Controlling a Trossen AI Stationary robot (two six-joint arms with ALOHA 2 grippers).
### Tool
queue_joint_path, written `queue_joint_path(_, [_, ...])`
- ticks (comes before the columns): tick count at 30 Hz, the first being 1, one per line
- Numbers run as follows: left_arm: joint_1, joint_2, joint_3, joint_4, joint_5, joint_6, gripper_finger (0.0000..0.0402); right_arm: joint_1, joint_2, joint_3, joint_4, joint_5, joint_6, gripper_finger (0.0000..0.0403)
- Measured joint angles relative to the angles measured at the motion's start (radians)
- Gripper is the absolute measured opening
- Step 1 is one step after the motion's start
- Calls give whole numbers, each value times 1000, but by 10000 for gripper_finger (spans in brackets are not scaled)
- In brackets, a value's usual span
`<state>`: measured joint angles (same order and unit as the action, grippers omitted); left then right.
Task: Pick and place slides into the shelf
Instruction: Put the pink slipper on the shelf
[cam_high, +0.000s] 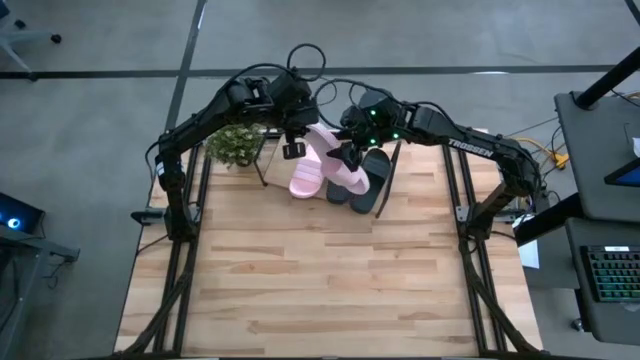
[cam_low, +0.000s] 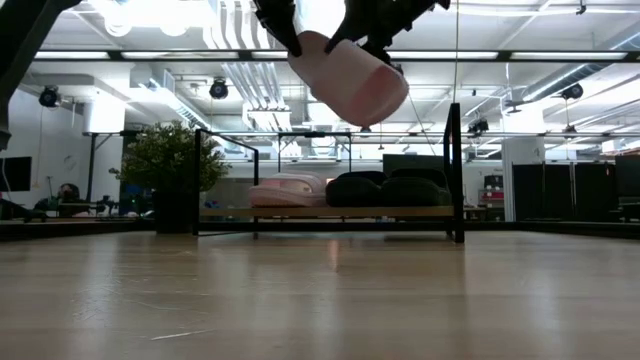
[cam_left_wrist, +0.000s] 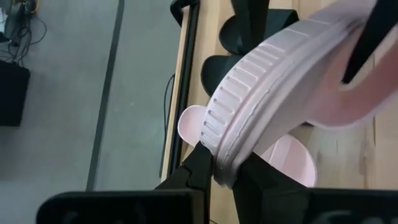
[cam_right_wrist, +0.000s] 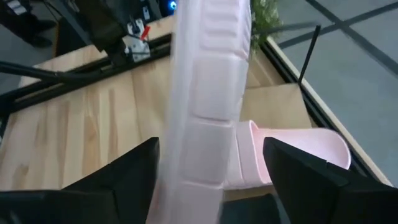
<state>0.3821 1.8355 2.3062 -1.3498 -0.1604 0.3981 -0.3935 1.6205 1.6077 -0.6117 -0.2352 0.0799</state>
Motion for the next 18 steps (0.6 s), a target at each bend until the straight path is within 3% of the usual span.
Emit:
queue_joint_path(11, [-5,1,-2,-4,2,0,17,-4,24,0,-7,-3,-7,263])
queue_joint_path(14, [-5,0,1,-2,2,0,17,-4,24,0,-10,-3,-10,234])
queue_joint_path(18, [-5,0,0,-2,-2,0,17,-4,24,0,-13,0,-5,159])
